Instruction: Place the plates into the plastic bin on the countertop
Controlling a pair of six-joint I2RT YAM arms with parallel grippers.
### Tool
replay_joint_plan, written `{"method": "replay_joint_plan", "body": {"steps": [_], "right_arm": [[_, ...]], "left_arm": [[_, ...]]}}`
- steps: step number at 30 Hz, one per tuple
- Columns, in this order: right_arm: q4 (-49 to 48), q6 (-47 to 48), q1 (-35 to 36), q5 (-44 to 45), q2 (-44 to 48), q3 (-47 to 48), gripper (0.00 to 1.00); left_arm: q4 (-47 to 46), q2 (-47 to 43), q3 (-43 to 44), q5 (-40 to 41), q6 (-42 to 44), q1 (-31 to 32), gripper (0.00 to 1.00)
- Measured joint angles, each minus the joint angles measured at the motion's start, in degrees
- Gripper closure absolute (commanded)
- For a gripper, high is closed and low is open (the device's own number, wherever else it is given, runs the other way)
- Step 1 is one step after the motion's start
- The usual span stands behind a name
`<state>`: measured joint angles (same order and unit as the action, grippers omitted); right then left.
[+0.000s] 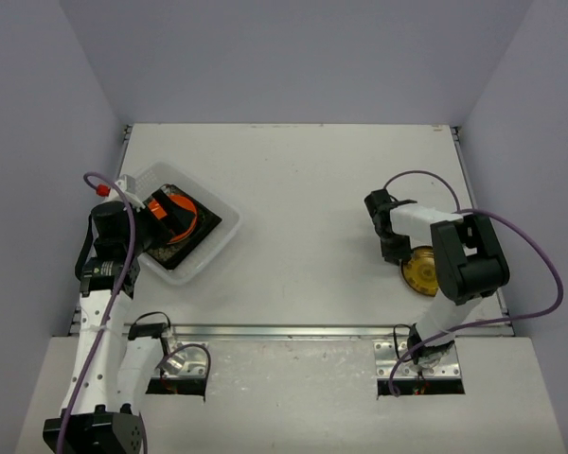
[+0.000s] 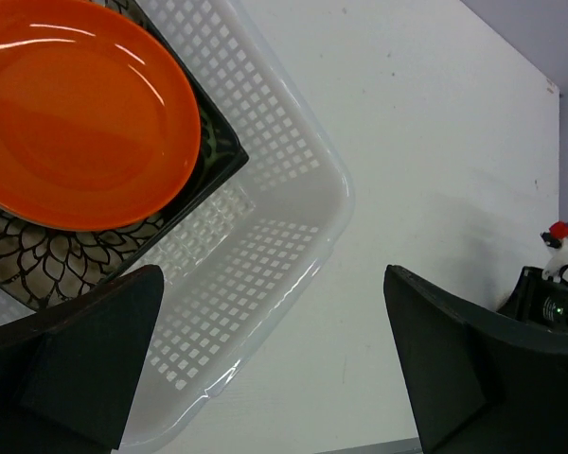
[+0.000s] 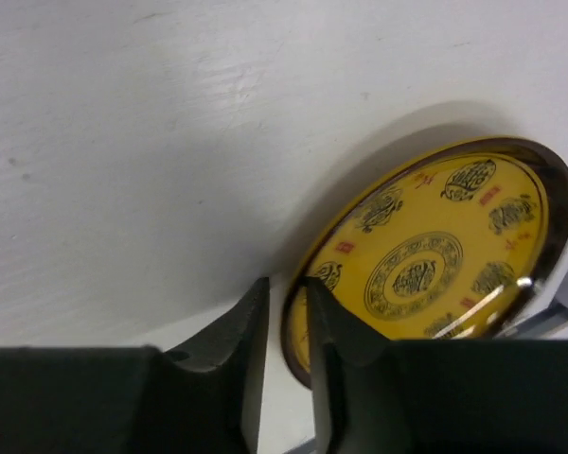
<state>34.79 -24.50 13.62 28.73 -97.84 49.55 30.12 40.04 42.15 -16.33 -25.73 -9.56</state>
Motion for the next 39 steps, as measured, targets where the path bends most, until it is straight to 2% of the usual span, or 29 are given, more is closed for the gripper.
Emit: {"method": "replay_joint_plan", "body": {"steps": [1, 6, 16, 24, 31, 34, 39], "right_arm": [[-0.25, 0.26, -0.11, 0.34, -1.03, 0.27, 0.89], [0.08, 0.82, -0.15, 2.64, -3.16, 0.92, 1.0], [-3.95, 2.75, 2.49, 3.62, 1.44, -3.99, 1.0], [-9.23, 9.07, 20.23, 1.47, 11.96, -7.19, 1.0], [-14.79, 22.14, 35.97, 2.19, 17.0, -8.98, 1.0], [-17.12, 29.41, 43.82, 1.14, 18.53, -8.98, 1.0], [-21.19, 41.36, 56.14, -0.66, 20.69, -6.83, 1.0]], "left_arm": [[0.14, 0.14, -0.2, -0.19, 0.13, 0.31, 0.0], [0.02, -0.42, -0.37, -0.85, 0.46, 0.65, 0.0], [-0.28, -0.2, -0.37, -1.74, 0.5, 0.91, 0.0], [-1.56, 3.25, -0.37, -4.93, 0.34, 0.94, 0.0], [-5.4, 10.25, -0.93, -13.06, -1.37, 1.39, 0.0], [-7.74, 12.44, -1.65, -16.22, -2.9, 3.5, 0.0], [-12.45, 15.51, -3.78, -20.17, -6.92, 10.91, 0.0]]}}
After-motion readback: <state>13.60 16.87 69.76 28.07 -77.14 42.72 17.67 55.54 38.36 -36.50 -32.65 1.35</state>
